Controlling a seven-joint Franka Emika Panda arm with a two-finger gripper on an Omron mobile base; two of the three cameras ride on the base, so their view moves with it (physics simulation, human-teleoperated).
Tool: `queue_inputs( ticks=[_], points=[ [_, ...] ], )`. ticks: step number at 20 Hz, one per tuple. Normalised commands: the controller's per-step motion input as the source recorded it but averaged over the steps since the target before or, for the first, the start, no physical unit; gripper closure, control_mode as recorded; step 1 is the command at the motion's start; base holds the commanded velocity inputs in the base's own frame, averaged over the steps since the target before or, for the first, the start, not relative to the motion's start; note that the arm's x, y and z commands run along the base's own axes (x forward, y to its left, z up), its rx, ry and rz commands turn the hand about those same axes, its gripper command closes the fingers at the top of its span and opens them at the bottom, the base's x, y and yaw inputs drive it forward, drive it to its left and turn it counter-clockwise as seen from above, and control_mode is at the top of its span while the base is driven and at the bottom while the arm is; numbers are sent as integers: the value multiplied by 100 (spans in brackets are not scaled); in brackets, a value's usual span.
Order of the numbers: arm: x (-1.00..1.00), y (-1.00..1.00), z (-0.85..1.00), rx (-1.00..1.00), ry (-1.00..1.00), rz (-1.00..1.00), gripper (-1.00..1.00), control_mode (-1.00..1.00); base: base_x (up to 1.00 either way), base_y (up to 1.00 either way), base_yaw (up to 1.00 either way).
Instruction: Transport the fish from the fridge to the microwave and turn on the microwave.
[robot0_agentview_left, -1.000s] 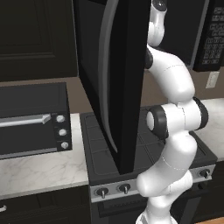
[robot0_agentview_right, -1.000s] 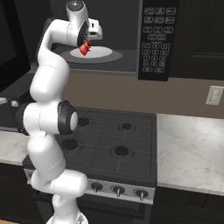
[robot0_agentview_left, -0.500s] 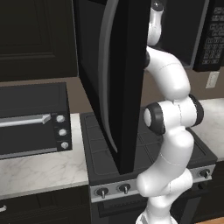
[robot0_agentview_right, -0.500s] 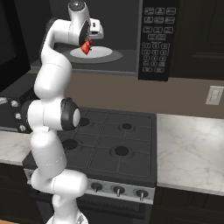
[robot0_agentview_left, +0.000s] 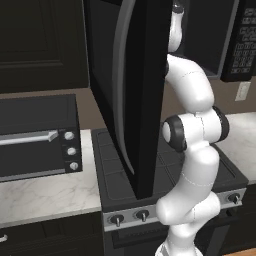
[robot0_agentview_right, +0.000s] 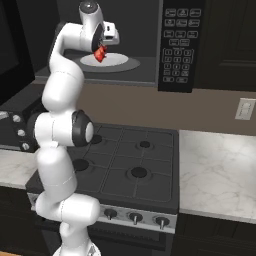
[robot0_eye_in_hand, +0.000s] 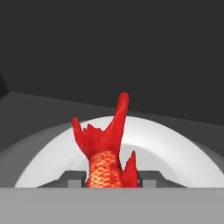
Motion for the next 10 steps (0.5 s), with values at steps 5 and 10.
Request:
queue_inputs(
  ticks=[5,10],
  points=[
    [10,0,-8,-2,0,0,100,-100,0,0,0],
    [8,0,-10,0,0,0,100,-100,0,0,0]
  ],
)
